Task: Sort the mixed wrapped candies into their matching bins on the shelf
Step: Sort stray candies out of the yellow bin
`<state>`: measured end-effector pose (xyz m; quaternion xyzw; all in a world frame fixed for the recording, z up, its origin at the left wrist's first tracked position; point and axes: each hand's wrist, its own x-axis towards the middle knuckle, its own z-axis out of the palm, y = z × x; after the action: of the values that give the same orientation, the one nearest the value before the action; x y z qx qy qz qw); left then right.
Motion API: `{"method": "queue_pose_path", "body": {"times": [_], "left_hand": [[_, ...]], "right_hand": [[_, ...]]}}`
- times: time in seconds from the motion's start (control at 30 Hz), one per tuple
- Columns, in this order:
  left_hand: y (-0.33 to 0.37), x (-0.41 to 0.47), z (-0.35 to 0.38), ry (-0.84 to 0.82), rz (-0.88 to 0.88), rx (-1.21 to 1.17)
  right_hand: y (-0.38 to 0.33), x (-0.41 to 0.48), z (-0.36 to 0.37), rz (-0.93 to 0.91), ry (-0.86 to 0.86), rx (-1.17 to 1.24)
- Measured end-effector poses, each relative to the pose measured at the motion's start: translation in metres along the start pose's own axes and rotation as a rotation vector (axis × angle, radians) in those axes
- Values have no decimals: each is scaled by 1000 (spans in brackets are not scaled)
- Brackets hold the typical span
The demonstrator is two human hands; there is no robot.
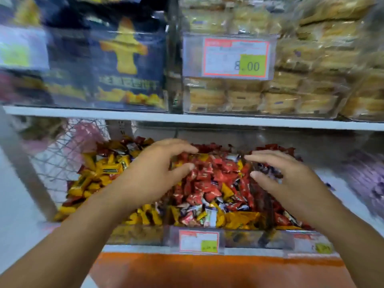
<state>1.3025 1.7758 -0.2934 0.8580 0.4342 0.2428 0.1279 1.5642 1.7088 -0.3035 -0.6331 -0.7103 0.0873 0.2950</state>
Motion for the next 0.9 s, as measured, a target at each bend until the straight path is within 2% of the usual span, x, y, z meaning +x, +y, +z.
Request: {"method": "queue_pose_path", "body": {"times": [0.17,0.3,0.37,0.47,0.57,0.73,0.9], "left_hand": [[-76,-81,-24,80,-216,25],[-109,-113,-31,-60,-265,131],[-120,-122,-34,-85,-271,118],[-131,-130,-30,-118,-315,73],[-133,-129,-18,-133,-309,123],[-145,-125,-18,-87,-395,131],[-149,-117,-18,-33,-445,73]], "right_hand": [[-81,18,47,-254,-141,35],[-117,41,89,-375,-288,-17],[-127,56,104,-384,-365,-111],[-135,78,118,-340,-569,-397],[-142,91,133,-347,-701,-607],[-138,112,152,-323,-577,-512],[-142,119,142,-251,-634,-374]]}}
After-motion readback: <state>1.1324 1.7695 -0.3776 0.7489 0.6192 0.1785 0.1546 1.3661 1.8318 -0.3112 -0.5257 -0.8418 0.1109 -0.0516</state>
